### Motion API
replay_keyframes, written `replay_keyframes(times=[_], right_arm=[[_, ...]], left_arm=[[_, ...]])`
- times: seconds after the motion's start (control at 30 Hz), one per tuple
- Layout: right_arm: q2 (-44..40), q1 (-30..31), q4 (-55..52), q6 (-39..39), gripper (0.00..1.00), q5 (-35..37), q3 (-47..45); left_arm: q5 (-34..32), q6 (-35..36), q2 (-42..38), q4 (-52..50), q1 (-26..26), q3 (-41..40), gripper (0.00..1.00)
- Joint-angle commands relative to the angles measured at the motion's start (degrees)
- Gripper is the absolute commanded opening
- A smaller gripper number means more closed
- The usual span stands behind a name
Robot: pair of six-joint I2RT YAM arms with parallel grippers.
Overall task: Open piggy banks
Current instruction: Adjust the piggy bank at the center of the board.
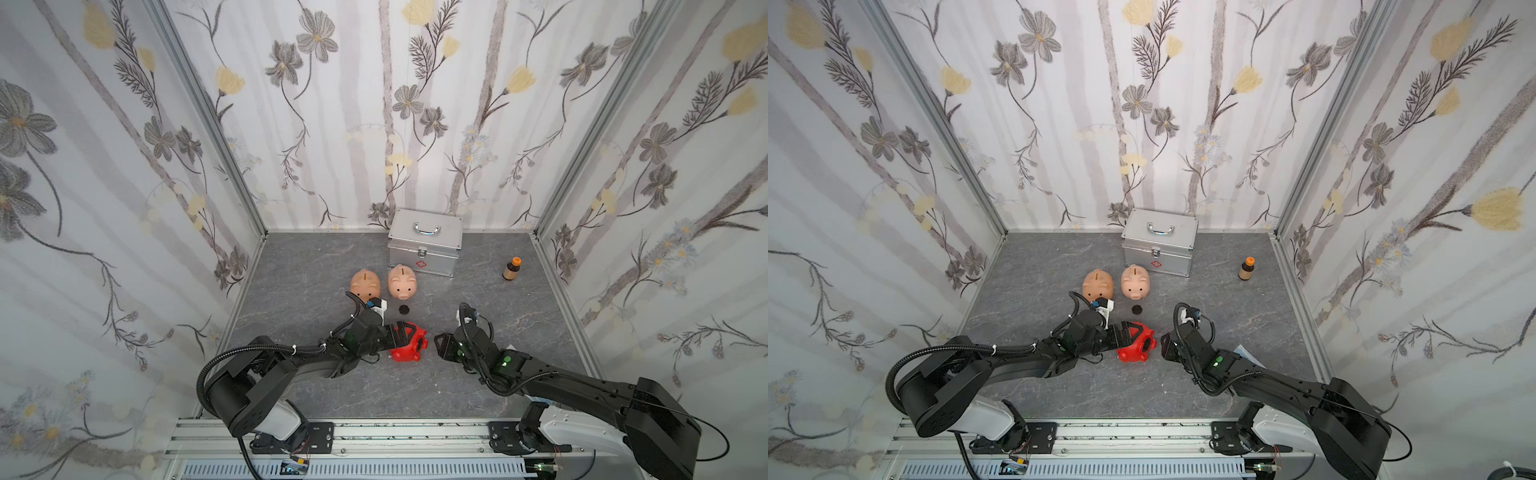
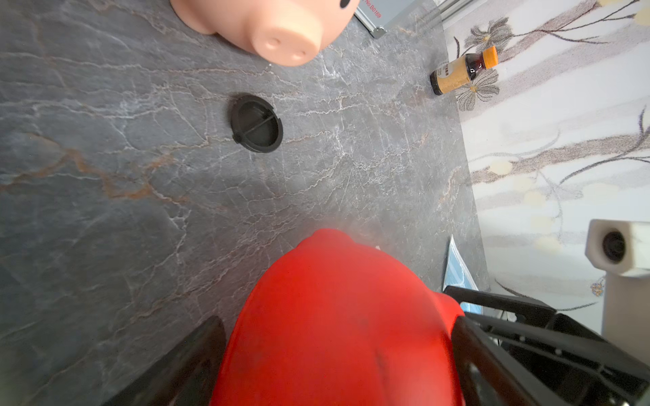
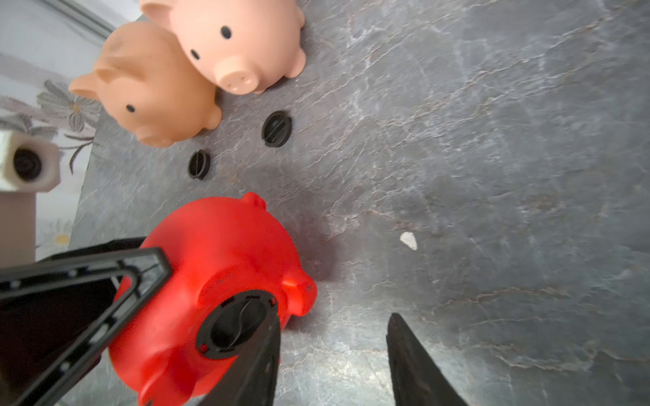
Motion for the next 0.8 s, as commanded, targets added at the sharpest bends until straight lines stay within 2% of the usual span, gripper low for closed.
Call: replay_keyframes(times=[0.0,0.07,0.17,0.23,0.4,0.53,0.7,0.77], right_arm=[[-0.06,-0.09,4.34,0.25,0.62,2.06,-0.80],[0.27,-0.32,7.26,-1.83,0.72,0.58,-1.29],[0.72,-0.34,6.84,-5.11,0.74,0.68,-0.77],[-0.36,-0.83,4.99,-2.86,0.70,0.75,-0.95],[-3.93,-5.48,17.78,2.30,0.58,-12.23,-9.38],[-3.98,-5.54,21.60,3.88,0.56,-16.69,-10.86],[-2.88,-9.52,35.74,9.08,0.50,-25.56,-16.04],[-2.50,-9.83,37.20,9.46,0.48,-26.86,-16.50]], left_arm=[[-0.74,0.91,0.62,-8.14,0.19,-0.79,1.00],[-0.85,0.91,0.51,-8.20,0.27,-0.92,1.00],[-0.90,0.82,0.46,-8.13,0.44,-1.05,1.00],[-0.78,0.84,0.58,-8.00,0.53,-1.12,1.00],[-0.51,0.64,1.22,-7.51,0.62,-1.02,1.00],[-0.60,0.55,1.32,-7.64,0.61,-1.01,1.00],[-0.68,0.38,1.31,-7.75,0.61,-1.02,1.00],[-0.64,0.22,1.34,-7.47,0.61,-0.97,1.00]])
